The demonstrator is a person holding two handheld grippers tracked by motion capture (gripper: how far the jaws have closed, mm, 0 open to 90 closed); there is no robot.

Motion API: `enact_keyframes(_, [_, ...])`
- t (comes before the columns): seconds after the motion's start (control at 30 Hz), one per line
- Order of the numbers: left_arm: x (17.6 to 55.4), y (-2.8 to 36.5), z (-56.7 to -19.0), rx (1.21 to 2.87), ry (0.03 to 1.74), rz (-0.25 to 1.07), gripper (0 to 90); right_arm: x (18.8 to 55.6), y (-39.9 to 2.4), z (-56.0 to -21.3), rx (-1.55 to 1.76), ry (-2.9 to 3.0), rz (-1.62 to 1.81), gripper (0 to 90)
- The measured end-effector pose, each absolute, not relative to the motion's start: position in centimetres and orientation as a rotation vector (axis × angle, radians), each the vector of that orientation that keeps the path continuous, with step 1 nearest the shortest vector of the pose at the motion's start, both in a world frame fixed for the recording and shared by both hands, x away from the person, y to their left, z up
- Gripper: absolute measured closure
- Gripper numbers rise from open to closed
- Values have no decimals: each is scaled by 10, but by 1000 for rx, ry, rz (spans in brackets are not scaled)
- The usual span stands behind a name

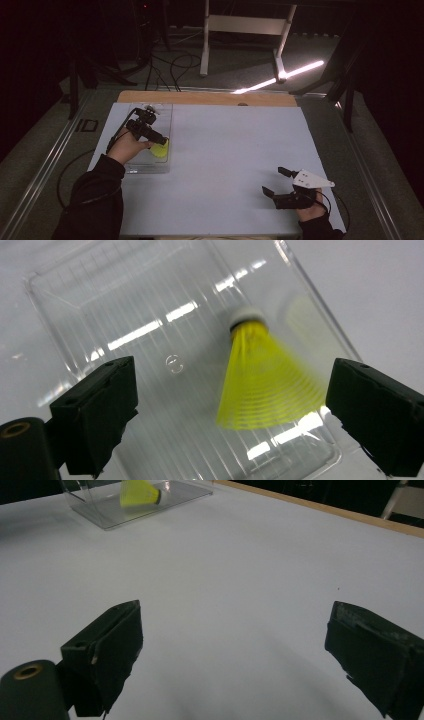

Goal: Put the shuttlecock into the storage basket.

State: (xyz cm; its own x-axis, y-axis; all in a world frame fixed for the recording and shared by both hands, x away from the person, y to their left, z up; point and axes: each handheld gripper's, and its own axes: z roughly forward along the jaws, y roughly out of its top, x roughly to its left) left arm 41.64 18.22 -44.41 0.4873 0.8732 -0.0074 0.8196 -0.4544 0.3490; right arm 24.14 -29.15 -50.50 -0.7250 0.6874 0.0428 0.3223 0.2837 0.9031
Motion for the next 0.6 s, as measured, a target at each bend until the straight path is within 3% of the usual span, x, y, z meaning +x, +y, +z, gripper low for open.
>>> enact_keyframes(0.03, [415,183,-441,2421,1399,206,0,241,-291,-505,916,2204,1421,87])
enact_keyframes(0.6, [410,179,-421,2401,1308,252,0,241,-291,-505,913,2201,1423,87])
